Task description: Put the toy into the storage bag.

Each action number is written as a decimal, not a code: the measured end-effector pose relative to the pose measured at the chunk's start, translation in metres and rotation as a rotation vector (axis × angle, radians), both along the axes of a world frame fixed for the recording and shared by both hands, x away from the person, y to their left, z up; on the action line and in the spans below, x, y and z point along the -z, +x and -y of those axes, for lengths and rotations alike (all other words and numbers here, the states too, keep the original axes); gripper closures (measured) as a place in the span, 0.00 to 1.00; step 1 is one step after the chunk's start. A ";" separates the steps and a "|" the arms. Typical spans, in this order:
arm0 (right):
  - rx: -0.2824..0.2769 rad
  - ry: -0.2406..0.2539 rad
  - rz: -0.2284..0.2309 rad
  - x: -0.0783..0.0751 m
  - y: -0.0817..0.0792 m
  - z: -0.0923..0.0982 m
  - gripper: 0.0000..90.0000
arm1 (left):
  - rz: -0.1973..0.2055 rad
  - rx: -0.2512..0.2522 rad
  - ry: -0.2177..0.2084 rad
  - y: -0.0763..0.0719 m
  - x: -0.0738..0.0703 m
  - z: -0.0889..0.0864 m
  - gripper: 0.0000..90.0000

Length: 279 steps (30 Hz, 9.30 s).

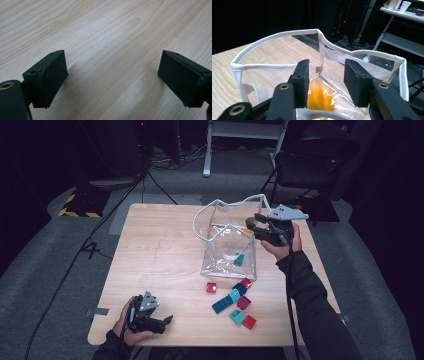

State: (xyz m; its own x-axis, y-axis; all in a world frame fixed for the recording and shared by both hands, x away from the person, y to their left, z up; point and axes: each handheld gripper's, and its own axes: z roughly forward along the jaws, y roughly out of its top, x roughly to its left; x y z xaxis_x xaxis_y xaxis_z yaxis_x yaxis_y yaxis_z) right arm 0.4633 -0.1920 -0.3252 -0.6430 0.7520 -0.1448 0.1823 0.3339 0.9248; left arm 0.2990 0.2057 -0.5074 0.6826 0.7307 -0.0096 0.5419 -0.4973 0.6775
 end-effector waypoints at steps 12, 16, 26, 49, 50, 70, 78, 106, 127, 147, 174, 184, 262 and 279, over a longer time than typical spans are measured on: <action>-0.020 0.009 0.008 -0.001 -0.008 0.003 0.58 | 0.000 -0.001 0.000 0.000 0.000 0.000 0.10; -0.025 0.011 0.019 -0.004 -0.013 0.008 0.58 | -0.001 -0.001 -0.001 0.000 0.000 0.000 0.10; -0.030 0.014 0.041 -0.009 -0.029 0.025 0.57 | -0.001 -0.001 0.000 0.000 0.000 0.000 0.10; -0.100 0.000 0.013 0.023 -0.071 0.054 0.55 | -0.001 -0.001 -0.001 0.000 0.000 0.000 0.10; -0.107 0.001 0.009 0.026 -0.073 0.055 0.55 | -0.001 -0.002 -0.001 0.000 0.000 0.000 0.10; -0.222 -0.103 -0.141 0.115 -0.116 0.049 0.52 | -0.004 -0.006 -0.005 -0.001 0.000 0.000 0.10; -0.285 -0.144 -0.198 0.141 -0.125 0.039 0.50 | -0.004 -0.006 -0.004 0.000 0.000 0.000 0.10; -0.338 -0.198 -0.286 0.179 -0.113 0.016 0.47 | -0.003 -0.005 -0.002 0.000 0.000 0.000 0.10; -0.297 -0.184 -0.292 0.181 -0.111 0.026 0.53 | -0.003 -0.004 -0.001 0.000 0.000 0.000 0.10; -0.240 -0.142 -0.266 0.167 -0.112 0.055 0.53 | -0.003 -0.004 -0.002 0.000 0.000 0.000 0.10; -0.193 -0.069 -0.197 0.143 -0.113 0.070 0.53 | -0.003 -0.004 -0.002 0.000 0.000 0.000 0.10; -0.188 -0.056 -0.178 0.136 -0.114 0.072 0.53 | -0.003 -0.004 -0.001 0.000 0.000 0.000 0.10; -0.091 0.068 0.105 -0.007 -0.070 0.063 0.53 | -0.003 -0.004 -0.001 0.000 0.000 0.000 0.10; -0.074 0.075 0.103 -0.019 -0.046 0.043 0.53 | -0.004 -0.006 -0.004 -0.001 0.000 0.000 0.10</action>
